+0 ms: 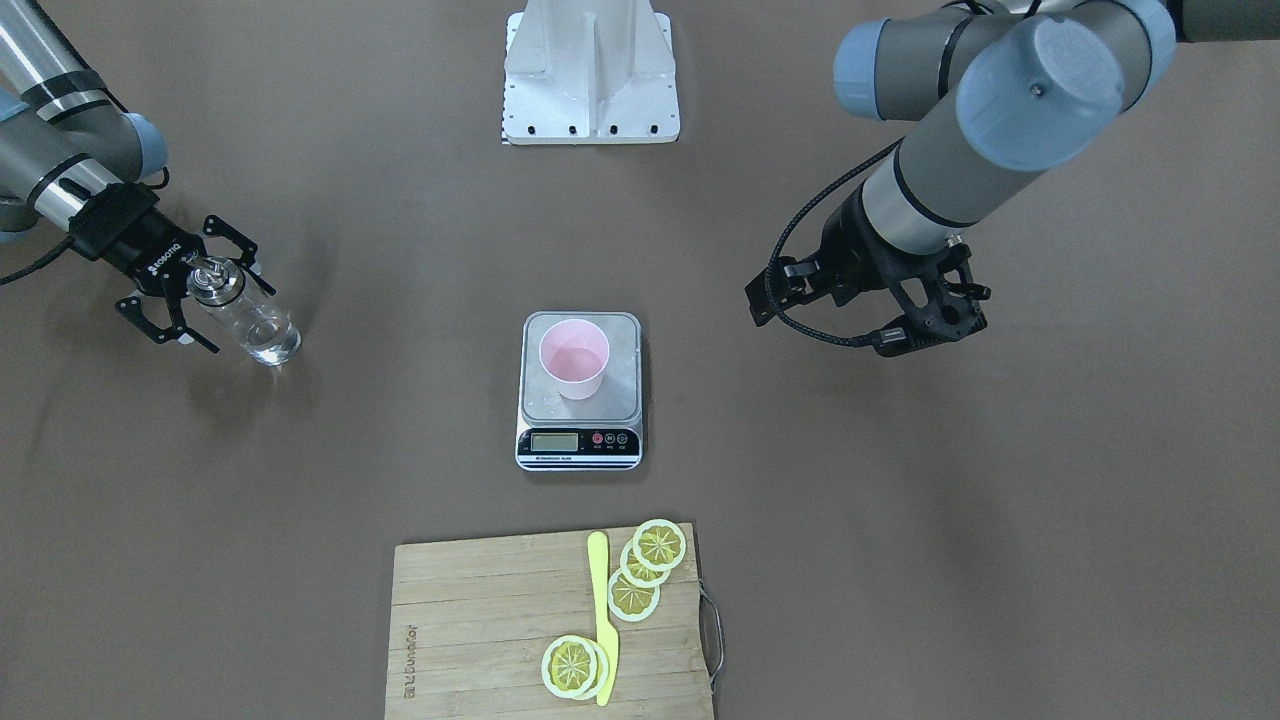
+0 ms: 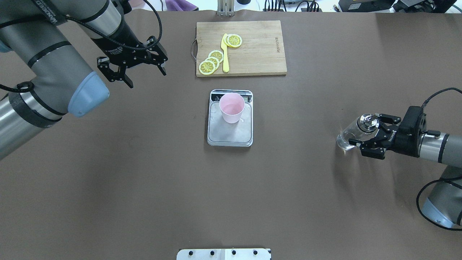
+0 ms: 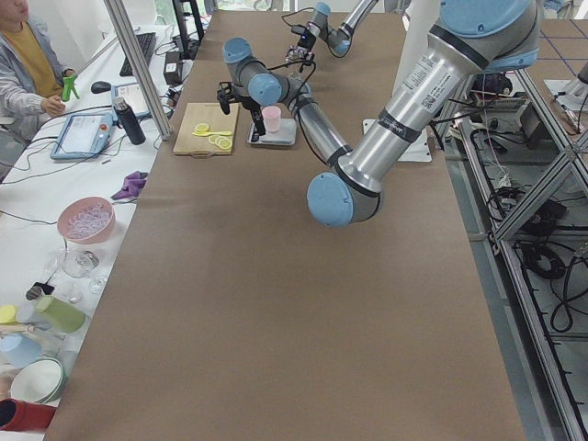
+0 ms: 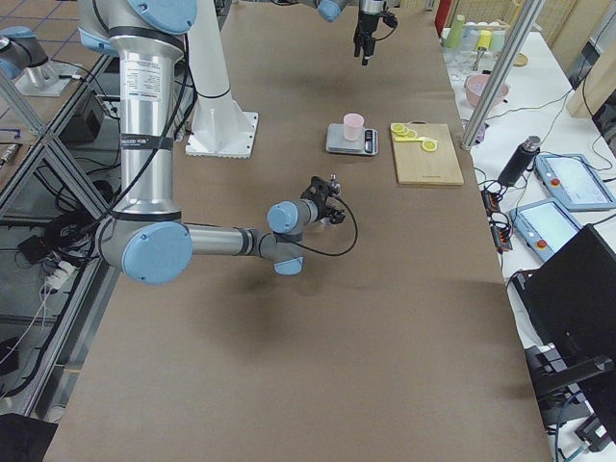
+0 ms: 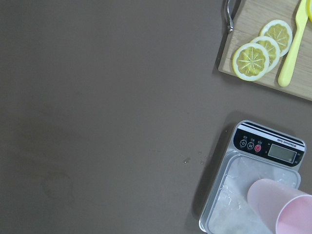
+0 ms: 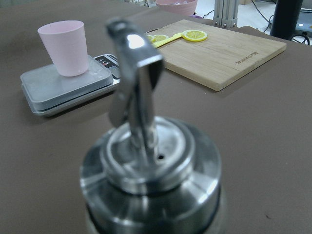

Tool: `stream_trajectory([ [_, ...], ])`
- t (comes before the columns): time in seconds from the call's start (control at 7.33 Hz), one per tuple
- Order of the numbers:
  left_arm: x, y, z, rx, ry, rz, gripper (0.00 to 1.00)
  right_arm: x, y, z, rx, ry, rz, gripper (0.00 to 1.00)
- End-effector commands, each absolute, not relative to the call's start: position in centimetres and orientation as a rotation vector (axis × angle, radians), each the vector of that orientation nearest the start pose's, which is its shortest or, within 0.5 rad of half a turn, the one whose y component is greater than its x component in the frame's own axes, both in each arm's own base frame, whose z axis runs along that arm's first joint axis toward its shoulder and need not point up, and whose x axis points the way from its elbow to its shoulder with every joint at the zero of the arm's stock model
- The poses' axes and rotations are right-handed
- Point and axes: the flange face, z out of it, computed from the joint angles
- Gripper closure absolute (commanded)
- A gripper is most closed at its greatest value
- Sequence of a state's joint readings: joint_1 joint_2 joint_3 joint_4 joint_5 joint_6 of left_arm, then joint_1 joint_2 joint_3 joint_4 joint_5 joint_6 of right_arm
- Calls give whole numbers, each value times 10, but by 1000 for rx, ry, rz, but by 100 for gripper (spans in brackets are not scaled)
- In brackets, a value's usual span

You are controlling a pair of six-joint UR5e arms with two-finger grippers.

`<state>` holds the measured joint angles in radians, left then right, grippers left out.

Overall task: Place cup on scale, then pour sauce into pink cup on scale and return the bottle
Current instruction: 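Grasp the glass sauce bottle with the right gripper and lift it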

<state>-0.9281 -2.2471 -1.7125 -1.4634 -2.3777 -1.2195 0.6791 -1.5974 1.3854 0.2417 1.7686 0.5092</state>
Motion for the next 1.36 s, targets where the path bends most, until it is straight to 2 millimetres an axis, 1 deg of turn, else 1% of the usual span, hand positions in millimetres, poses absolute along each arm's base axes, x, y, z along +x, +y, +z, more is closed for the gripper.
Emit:
stream_trajectory([
  [0.0, 343, -561, 193, -218, 1000, -240, 3, -301, -385, 564, 1145, -1180, -422, 6],
  [0.14, 343, -561, 193, -217, 1000, -238, 3, -304, -386, 560, 1157, -1181, -414, 6],
  [0.27, 343, -561, 193, -217, 1000, -238, 3, -305, -385, 558, 1160, -1183, -414, 11],
  [0.41, 343, -561, 194, -218, 999, -239, 3, -302, -383, 559, 1180, -1200, -413, 28],
  [0.55, 343, -561, 194, -219, 999, -240, 3, -297, -379, 576, 1190, -1207, -412, 42],
  [0.68, 343, -560, 194, -216, 999, -240, 3, -296, -378, 581, 1193, -1209, -411, 71],
  [0.82, 343, -558, 192, -214, 1002, -237, 3, -296, -379, 576, 1203, -1214, -408, 98],
  [0.95, 340, -557, 189, -216, 999, -240, 3, -294, -382, 571, 1228, -1200, -375, 100],
  [1.23, 339, -553, 183, -218, 999, -238, 3, -294, -384, 538, 1260, -1240, -319, 100],
])
